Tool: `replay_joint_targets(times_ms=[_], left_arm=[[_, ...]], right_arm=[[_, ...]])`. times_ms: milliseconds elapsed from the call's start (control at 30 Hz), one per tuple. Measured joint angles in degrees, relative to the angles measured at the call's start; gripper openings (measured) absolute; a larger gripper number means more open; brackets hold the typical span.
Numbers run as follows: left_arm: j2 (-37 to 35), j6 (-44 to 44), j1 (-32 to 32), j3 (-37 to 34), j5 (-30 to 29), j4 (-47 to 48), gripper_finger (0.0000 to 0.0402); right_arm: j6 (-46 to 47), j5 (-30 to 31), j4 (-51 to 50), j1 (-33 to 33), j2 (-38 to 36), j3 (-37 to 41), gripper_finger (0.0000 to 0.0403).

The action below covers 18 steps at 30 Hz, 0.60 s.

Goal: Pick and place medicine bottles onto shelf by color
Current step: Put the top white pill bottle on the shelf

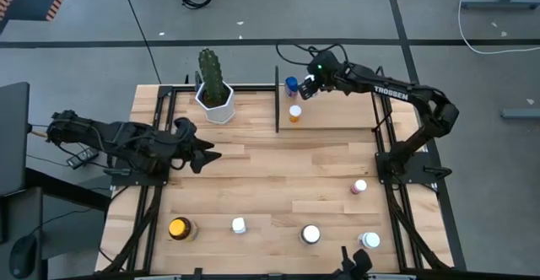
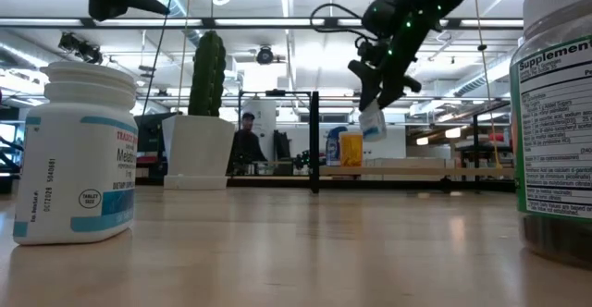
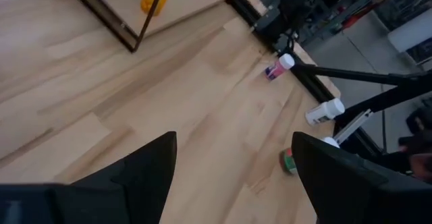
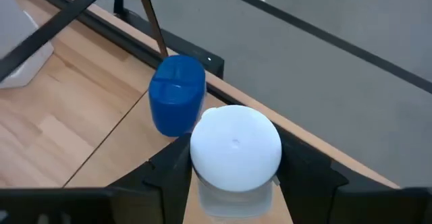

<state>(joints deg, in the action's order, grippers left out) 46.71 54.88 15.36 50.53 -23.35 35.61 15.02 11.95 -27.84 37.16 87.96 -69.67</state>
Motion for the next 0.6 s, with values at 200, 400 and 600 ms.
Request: replay_joint_targets(times_ms=[200,400,600], left_arm=[[0.71,1.5,-0.01,-0.01,0.56,-0.22,0.0297],[0.89,1.55,-0.03,-0.01,0.67,0.05,0.0297],[0.93,1.57,-0.03,-0.01,0.66,0.23,0.0297]], right_arm=[[-0.24,0.35,8.01,-0.04,0.0,6.58,0.0198],[0.79,0.85,12.01,1.4,0.02,11.55,0.0198],[1.59,2.31,14.57,3.77,0.04,12.78,0.0198]])
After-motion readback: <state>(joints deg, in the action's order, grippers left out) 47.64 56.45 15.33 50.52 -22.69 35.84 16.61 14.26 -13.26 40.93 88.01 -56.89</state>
